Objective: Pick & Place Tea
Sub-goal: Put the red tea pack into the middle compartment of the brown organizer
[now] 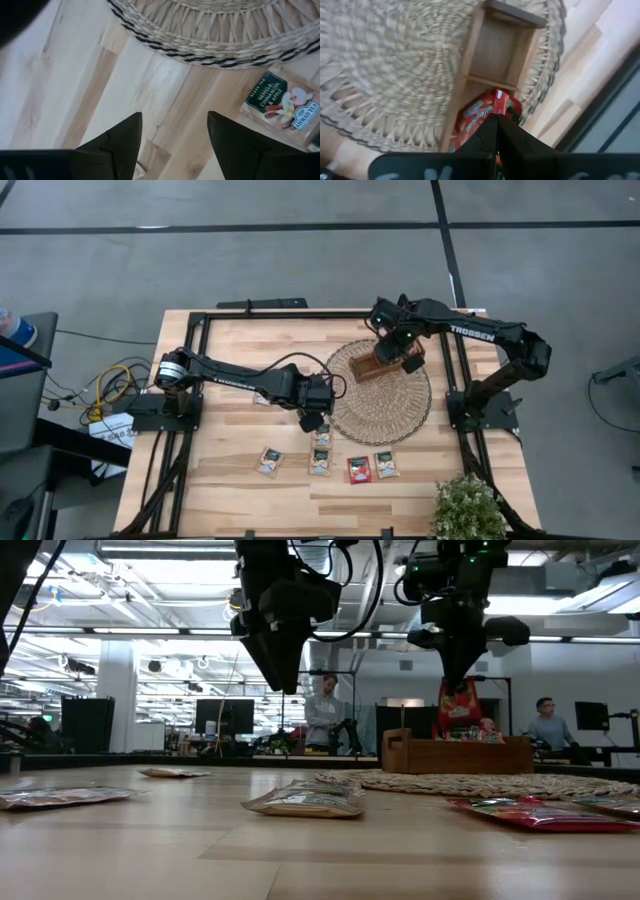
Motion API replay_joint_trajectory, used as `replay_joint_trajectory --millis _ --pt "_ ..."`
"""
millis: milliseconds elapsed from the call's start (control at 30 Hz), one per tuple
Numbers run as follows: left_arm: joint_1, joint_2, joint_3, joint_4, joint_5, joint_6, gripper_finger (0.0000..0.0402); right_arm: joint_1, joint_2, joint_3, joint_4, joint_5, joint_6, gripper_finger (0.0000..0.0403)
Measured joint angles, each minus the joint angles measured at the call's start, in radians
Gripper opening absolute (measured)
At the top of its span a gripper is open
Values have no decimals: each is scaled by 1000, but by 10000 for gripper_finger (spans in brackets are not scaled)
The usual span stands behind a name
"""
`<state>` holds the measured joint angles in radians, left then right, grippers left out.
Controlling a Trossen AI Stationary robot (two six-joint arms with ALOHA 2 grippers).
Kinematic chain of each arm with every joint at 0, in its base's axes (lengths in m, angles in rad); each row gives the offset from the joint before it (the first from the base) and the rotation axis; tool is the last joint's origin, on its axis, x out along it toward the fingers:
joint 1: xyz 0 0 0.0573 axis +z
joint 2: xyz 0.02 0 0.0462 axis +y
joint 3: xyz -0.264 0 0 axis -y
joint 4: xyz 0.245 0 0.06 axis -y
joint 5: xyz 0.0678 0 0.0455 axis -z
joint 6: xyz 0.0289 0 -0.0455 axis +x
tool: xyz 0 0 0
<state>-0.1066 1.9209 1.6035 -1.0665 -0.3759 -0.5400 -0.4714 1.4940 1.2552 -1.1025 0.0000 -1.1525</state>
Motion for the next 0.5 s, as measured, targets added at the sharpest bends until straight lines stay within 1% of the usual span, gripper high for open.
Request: replay_joint_trajectory --millis 67,167,500 --pt "0 0 0 0 0 0 218 -16 0 0 8 -4 -6 0" --pt "-1 0 0 0 1 -4 218 -39 0 -2 13 -51 -30 0" --pt "-1 0 0 -1 1 -22 218 -90 0 -111 96 -55 -60 0"
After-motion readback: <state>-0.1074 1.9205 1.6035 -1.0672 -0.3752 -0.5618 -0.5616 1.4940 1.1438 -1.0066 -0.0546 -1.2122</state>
